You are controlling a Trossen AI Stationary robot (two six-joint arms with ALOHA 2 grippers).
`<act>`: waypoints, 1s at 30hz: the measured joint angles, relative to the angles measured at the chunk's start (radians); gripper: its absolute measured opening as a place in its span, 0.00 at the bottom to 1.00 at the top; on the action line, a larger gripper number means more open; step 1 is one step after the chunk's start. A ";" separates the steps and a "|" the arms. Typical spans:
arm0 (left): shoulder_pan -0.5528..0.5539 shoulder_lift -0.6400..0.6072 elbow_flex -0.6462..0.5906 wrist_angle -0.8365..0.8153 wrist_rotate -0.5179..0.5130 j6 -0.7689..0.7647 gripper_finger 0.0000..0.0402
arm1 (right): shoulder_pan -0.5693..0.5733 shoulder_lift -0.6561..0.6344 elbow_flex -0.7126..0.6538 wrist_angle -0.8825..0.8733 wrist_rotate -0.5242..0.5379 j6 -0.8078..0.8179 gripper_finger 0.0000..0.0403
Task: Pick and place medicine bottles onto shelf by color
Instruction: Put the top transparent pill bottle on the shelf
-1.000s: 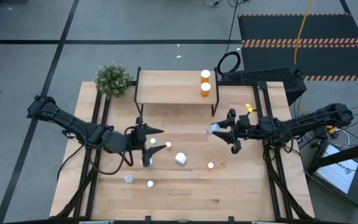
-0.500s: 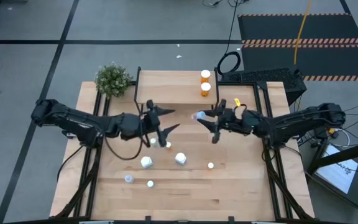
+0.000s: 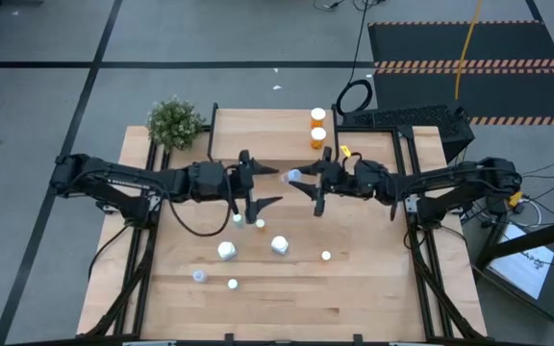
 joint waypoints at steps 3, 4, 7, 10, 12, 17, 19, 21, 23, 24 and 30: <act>0.000 0.033 0.000 0.035 -0.043 0.036 0.87 | 0.001 -0.001 0.007 0.007 -0.002 -0.008 0.38; 0.000 0.039 0.000 0.040 -0.047 0.048 0.87 | 0.003 0.000 0.009 0.004 -0.004 -0.008 0.38; 0.000 0.073 0.002 0.120 -0.050 0.078 0.87 | 0.002 0.000 0.009 0.002 -0.034 -0.022 0.38; 0.000 0.103 0.000 0.150 -0.049 0.099 0.87 | 0.003 0.000 0.009 -0.001 -0.053 -0.044 0.38; 0.001 0.109 0.000 0.154 -0.052 0.099 0.87 | 0.003 0.000 0.009 -0.002 -0.054 -0.054 0.38; 0.011 0.108 0.000 0.149 -0.065 0.100 0.87 | 0.003 0.000 0.009 -0.013 -0.053 -0.089 0.38; 0.016 0.108 0.000 0.148 -0.065 0.097 0.87 | 0.003 0.000 0.009 -0.016 -0.053 -0.090 0.38; 0.017 0.108 0.000 0.148 -0.065 0.097 0.84 | 0.003 0.000 0.009 -0.017 -0.053 -0.091 0.38; 0.017 0.108 0.000 0.130 -0.065 0.097 0.80 | 0.003 0.000 0.009 -0.017 -0.053 -0.094 0.38; 0.019 0.108 0.000 0.121 -0.065 0.098 0.78 | 0.003 0.000 0.009 -0.017 -0.053 -0.094 0.38; 0.022 0.108 0.000 0.116 -0.065 0.099 0.63 | 0.003 0.000 0.009 -0.027 -0.053 -0.095 0.38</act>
